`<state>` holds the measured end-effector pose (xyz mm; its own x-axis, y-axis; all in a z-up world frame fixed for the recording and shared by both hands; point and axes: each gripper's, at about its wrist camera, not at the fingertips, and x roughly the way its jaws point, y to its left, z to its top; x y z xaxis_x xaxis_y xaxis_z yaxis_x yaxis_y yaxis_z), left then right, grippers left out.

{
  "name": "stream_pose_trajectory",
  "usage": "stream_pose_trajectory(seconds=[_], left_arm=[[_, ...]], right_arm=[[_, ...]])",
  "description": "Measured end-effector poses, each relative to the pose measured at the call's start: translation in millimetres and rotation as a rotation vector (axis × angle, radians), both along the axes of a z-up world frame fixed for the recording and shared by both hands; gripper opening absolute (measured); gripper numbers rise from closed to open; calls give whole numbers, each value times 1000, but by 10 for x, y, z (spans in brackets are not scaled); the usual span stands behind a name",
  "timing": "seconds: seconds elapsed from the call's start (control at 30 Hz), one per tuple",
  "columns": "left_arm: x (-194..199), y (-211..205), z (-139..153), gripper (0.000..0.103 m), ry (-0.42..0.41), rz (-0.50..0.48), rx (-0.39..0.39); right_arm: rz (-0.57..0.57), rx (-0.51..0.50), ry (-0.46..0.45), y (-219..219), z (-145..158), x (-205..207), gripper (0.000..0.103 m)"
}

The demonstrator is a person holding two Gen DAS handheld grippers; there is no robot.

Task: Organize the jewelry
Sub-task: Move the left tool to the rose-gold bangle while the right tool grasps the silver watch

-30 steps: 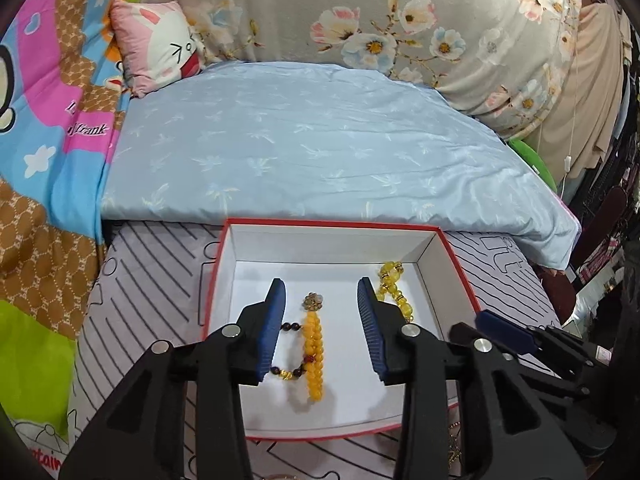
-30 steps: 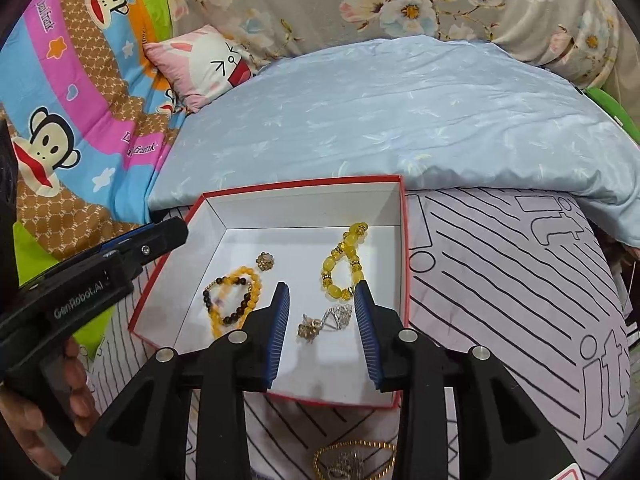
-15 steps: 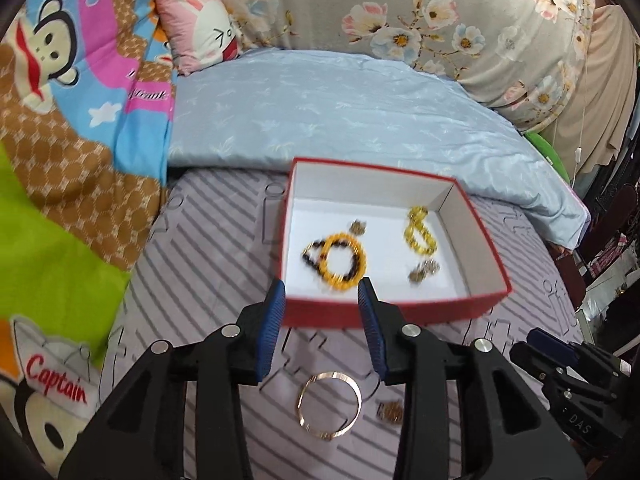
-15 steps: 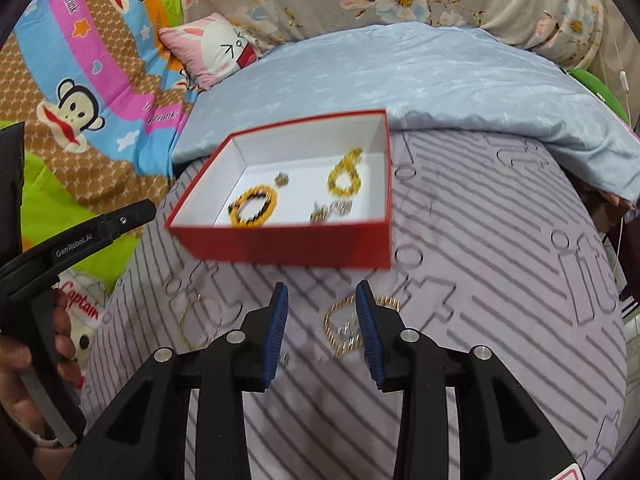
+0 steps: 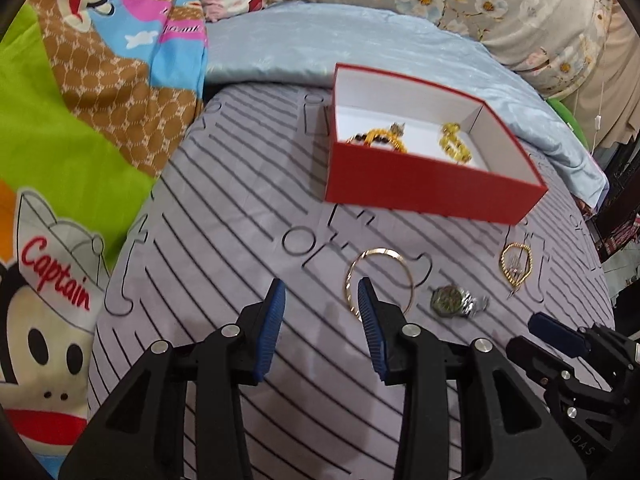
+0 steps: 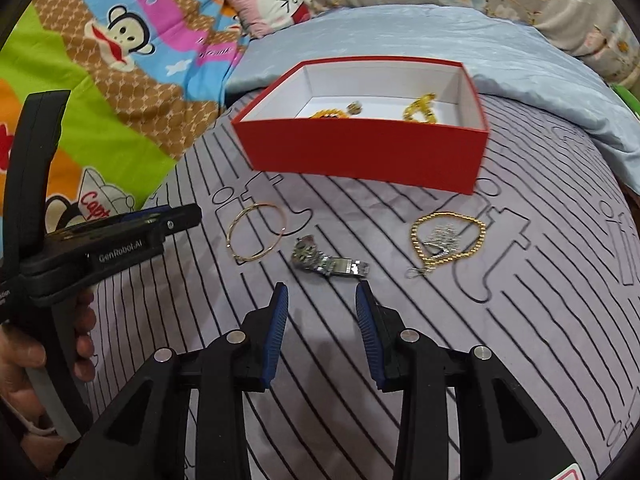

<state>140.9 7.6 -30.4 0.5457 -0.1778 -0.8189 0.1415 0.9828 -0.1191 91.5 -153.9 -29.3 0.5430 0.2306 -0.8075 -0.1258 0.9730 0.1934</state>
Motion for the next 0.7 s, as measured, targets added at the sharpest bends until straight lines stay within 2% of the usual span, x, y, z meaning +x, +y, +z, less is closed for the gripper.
stream_pose_trajectory(seconds=[0.23, 0.57, 0.63, 0.7], left_arm=[[-41, 74, -168, 36, 40, 15, 6], [-21, 107, -205, 36, 51, 21, 2], [-20, 113, -206, 36, 52, 22, 0], [-27, 114, -202, 36, 53, 22, -3]], right_arm=[[37, -19, -2, 198, -97, 248, 35], [110, -64, 26, 313, -313, 574, 35], [116, -74, 26, 301, -324, 568, 32], [115, -89, 29, 288, -324, 528, 25]])
